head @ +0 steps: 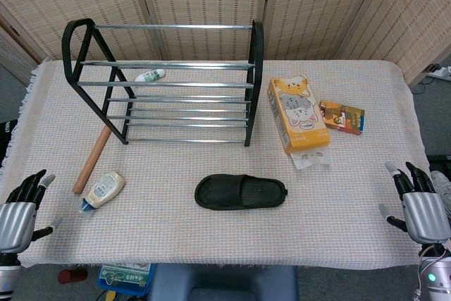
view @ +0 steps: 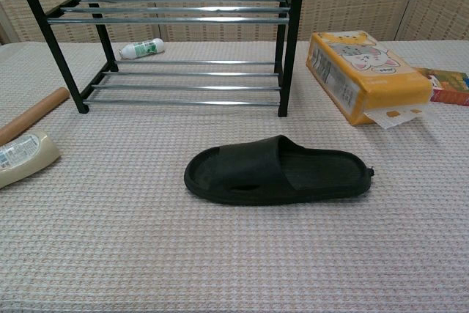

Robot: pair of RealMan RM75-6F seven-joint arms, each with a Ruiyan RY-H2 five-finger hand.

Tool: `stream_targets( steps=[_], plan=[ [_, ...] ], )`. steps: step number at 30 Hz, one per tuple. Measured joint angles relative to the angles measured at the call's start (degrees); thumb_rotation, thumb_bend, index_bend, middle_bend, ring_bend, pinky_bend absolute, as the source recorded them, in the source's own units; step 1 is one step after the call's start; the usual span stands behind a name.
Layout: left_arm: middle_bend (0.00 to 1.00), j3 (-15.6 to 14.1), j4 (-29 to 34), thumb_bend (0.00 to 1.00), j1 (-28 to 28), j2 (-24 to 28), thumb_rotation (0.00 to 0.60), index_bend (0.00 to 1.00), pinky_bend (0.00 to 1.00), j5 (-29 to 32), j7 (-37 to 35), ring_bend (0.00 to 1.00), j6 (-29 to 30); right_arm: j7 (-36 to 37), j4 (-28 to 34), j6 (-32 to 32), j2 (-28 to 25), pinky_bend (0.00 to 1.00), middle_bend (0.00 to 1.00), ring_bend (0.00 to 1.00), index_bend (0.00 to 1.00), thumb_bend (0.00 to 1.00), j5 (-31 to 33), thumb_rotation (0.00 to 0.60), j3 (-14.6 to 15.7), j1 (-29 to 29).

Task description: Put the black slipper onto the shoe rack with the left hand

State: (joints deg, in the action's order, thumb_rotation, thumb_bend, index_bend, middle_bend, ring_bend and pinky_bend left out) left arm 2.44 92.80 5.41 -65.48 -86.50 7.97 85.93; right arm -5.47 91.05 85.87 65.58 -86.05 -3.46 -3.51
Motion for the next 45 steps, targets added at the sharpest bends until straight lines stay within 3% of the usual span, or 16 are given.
stream_targets(
  steps=[14, 23, 29, 36, 45],
  plan=[
    [0.1, 0.03, 0.16, 0.23, 0.84, 0.27, 0.6, 0.16, 0.25, -2.61, -0.29, 0.11, 0.54, 0.78, 0.01, 0.71, -0.97, 0.11, 0.19, 0.09, 0.07, 0.26, -0.15, 0.6, -0.51, 0.07],
    [0.1, 0.07, -0.23, 0.23, 4.27, 1.49, 0.6, 0.2, 0.25, -9.13, -3.56, 0.12, -0.08, 0.48, 0.69, 1.29, -2.13, 0.11, 0.19, 0.09, 0.07, 0.26, -0.28, 0.6, -1.39, -0.27],
    [0.11, -0.31, 0.01, 0.23, 9.03, 2.93, 0.6, 0.22, 0.26, -16.82, -7.03, 0.13, -1.75, 0.15, 1.54, 1.44, -2.9, 0.11, 0.19, 0.09, 0.07, 0.26, -0.41, 0.6, -1.66, -0.44],
    [0.11, -1.06, 1.71, 0.23, 17.47, 3.84, 0.6, 0.22, 0.26, -25.81, -8.91, 0.13, -7.63, -0.1, 2.14, 1.41, -3.28, 0.11, 0.19, 0.09, 0.07, 0.26, -0.23, 0.6, -1.66, -0.4],
    [0.11, -1.79, 4.09, 0.23, 25.49, 0.64, 0.6, 0.2, 0.26, -29.72, -8.33, 0.14, -16.77, 0.18, 1.92, 1.07, -3.13, 0.11, 0.19, 0.09, 0.07, 0.26, 0.41, 0.6, -1.46, -0.18]
  ],
)
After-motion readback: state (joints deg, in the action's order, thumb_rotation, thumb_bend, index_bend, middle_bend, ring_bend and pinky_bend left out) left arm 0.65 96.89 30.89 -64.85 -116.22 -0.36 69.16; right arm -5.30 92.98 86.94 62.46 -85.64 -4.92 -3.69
